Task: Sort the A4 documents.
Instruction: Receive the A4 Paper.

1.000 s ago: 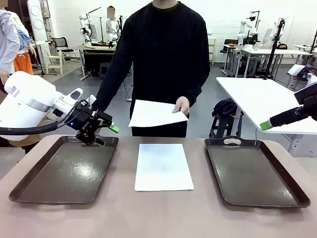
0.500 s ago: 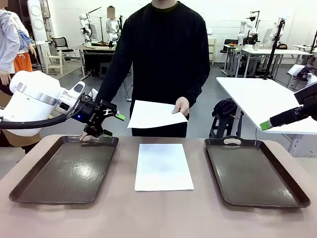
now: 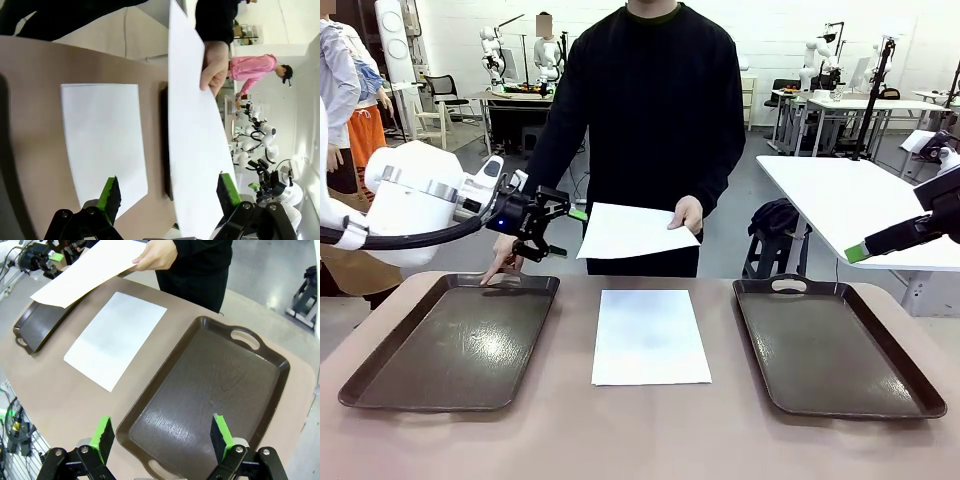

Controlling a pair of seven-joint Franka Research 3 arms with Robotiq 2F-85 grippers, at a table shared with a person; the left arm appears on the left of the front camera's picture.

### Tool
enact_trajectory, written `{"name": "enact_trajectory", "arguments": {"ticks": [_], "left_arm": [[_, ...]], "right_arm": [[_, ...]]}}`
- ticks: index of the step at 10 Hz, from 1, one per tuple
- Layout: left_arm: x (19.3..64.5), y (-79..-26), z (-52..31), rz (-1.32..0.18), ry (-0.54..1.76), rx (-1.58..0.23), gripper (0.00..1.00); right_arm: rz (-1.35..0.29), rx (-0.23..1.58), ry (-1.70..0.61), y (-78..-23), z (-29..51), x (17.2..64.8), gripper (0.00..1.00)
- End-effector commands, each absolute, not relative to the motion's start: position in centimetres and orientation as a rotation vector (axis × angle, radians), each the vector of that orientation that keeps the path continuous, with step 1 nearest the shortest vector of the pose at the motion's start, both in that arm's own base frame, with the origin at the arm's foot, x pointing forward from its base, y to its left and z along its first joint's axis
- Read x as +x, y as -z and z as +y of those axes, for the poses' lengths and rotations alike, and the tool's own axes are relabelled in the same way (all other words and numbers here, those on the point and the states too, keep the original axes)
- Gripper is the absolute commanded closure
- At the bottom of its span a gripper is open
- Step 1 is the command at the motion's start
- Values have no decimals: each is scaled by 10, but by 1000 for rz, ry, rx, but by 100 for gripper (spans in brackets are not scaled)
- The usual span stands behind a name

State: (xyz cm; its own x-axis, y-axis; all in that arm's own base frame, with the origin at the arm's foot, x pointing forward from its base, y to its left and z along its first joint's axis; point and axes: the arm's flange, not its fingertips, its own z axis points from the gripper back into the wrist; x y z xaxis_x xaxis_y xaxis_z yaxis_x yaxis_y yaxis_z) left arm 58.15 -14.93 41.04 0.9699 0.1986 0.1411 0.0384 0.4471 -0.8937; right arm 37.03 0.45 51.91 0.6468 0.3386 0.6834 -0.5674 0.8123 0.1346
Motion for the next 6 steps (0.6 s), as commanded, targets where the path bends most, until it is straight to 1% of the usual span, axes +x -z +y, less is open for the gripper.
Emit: {"name": "enact_trajectory", "arguments": {"ticks": [1, 5, 6], "left_arm": [[597, -401, -166, -237, -69, -1145, 0], [605, -385, -185, -204, -99, -1160, 0], [606, -383, -188, -189, -100, -1207, 0]], "right_arm": [[-695, 373, -530, -518, 4, 371, 0], [-695, 373, -530, -518, 4, 371, 0], [-695, 373, -530, -518, 4, 371, 0]]}}
